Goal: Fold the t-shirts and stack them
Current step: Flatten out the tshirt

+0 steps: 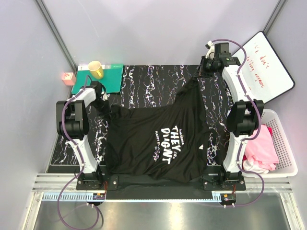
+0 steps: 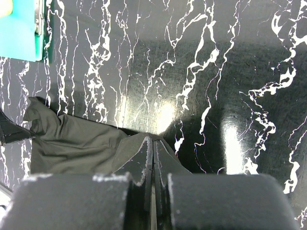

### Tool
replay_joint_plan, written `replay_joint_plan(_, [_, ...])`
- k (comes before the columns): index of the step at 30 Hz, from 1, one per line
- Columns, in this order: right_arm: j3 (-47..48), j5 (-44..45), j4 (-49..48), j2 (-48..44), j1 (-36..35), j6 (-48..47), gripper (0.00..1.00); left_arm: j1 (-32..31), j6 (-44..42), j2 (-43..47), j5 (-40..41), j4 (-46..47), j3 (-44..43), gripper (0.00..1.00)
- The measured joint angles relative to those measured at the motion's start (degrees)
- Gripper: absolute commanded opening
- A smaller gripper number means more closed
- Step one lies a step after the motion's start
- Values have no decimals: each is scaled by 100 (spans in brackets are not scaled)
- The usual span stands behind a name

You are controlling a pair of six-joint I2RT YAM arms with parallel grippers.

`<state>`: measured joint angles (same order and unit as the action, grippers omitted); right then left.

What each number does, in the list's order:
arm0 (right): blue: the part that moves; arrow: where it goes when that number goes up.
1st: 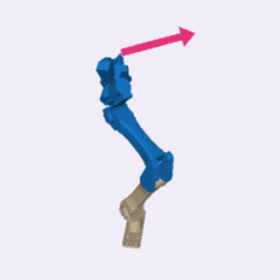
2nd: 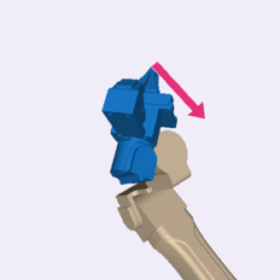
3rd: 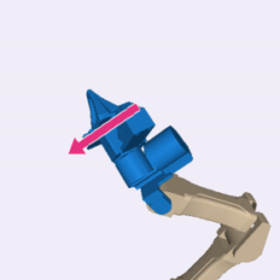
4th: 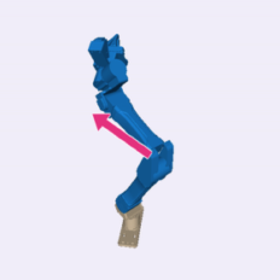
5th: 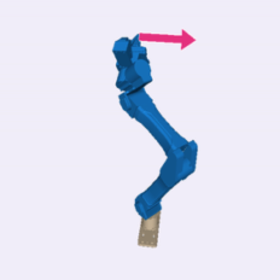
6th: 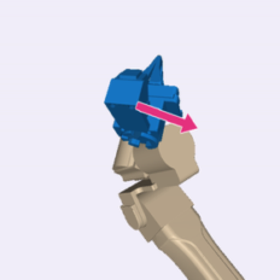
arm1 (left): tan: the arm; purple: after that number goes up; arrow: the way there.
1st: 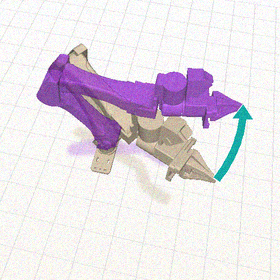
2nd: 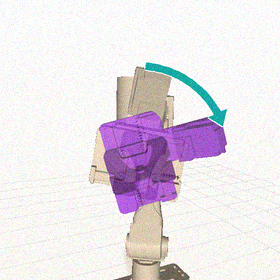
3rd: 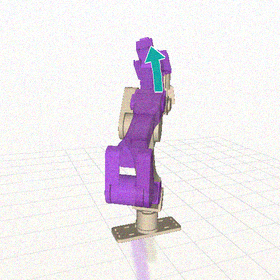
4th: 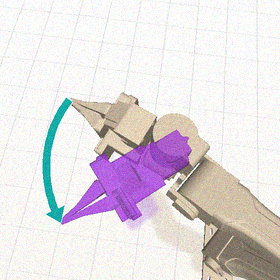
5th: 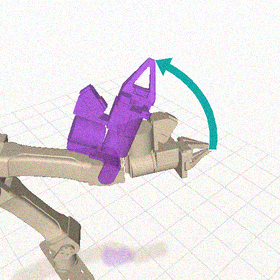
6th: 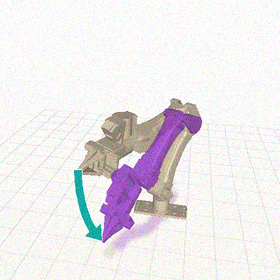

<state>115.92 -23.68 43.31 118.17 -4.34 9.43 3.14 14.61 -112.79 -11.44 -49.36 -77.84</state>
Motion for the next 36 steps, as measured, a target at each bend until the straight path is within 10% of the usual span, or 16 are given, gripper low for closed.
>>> replay_joint_plan(5, [22,0,15,2,0,2,0,15,-17,-11,0,-74,-225,0])
replay_joint_plan(8, [28,0,33,2,0,11,0,24,-52,-2,17,-168,-470,52])
replay_joint_plan(9, [33,0,37,2,0,22,0,26,-55,13,26,-197,-562,50])
replay_joint_plan(12, [39,2,44,2,0,26,0,37,-55,72,52,-256,-824,0])
replay_joint_plan(18, [81,0,76,2,0,28,0,44,-87,72,7,-356,-1095,1])
replay_joint_plan(20, [83,2,83,2,0,26,0,46,-87,59,7,-376,-1095,46])
replay_joint_plan(22, [83,2,103,2,0,26,0,46,-116,44,7,-400,-1095,56])
replay_joint_plan(32, [83,2,116,2,0,22,0,48,-107,42,2,-396,-761,47])
replay_joint_plan(36, [83,2,118,2,0,22,0,48,-83,-92,-52,-341,-686,17])
